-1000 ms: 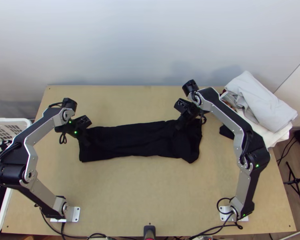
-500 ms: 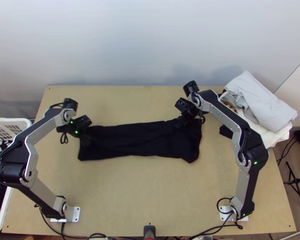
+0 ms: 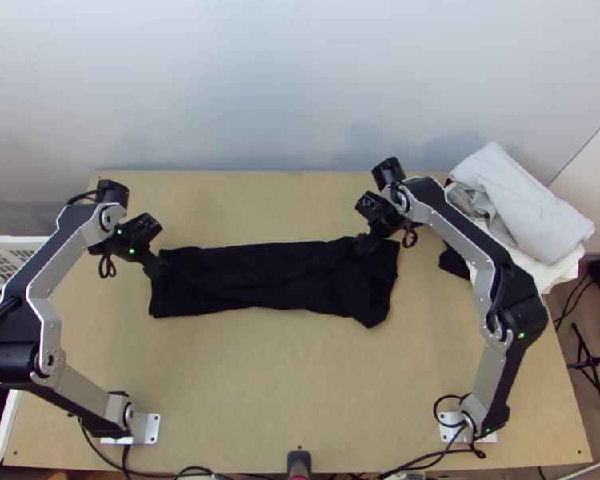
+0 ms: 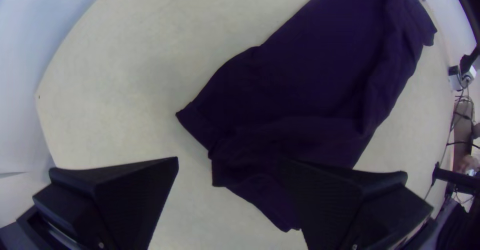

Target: Fold the t-shirt

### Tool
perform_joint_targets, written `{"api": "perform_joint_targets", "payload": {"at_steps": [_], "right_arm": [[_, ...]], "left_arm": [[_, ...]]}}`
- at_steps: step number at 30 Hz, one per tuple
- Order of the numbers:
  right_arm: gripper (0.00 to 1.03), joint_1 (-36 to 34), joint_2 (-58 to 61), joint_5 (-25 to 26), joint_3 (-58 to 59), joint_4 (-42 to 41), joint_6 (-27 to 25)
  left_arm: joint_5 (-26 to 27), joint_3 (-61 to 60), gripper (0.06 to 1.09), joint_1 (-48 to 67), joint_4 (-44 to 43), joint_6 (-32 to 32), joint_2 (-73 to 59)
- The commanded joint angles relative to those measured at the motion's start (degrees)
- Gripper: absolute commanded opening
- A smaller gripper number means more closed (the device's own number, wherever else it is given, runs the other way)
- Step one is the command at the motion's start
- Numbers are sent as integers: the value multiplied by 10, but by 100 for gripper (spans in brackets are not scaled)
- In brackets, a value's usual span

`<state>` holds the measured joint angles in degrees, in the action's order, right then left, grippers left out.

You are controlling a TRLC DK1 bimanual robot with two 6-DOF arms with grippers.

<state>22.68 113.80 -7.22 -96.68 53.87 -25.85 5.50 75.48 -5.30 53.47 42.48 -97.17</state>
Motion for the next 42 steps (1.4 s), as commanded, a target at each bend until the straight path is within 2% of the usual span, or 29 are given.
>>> {"api": "perform_joint_targets", "payload": {"at_steps": [1,5,6,10,12,14,16,22,28,33,42], "right_arm": [[89,0,-41,10,-10,15,-1],[87,8,-80,10,-16,34,4],[82,13,-89,10,-16,38,7],[42,49,-119,3,5,41,19],[24,65,-123,-32,27,36,18],[14,77,-118,-62,43,28,19],[3,94,-117,-68,63,1,19],[3,118,-82,-103,79,-43,24],[3,112,-42,-109,71,-77,24],[3,98,-18,-111,92,-106,24],[3,74,2,-111,136,-145,19]], "left_arm": [[10,21,104,-34,19,-7,19],[26,28,104,-45,59,-20,19],[26,29,104,-45,68,-30,19],[45,27,104,-44,105,-83,14],[66,15,104,-42,110,-114,12],[90,2,104,-42,110,-135,10],[102,-12,104,-41,104,-144,10],[118,-20,104,-67,73,-158,-7],[140,-13,104,-113,66,-155,-40],[178,-19,104,-110,63,-165,-53],[210,-13,104,-93,62,-182,-68]]}}
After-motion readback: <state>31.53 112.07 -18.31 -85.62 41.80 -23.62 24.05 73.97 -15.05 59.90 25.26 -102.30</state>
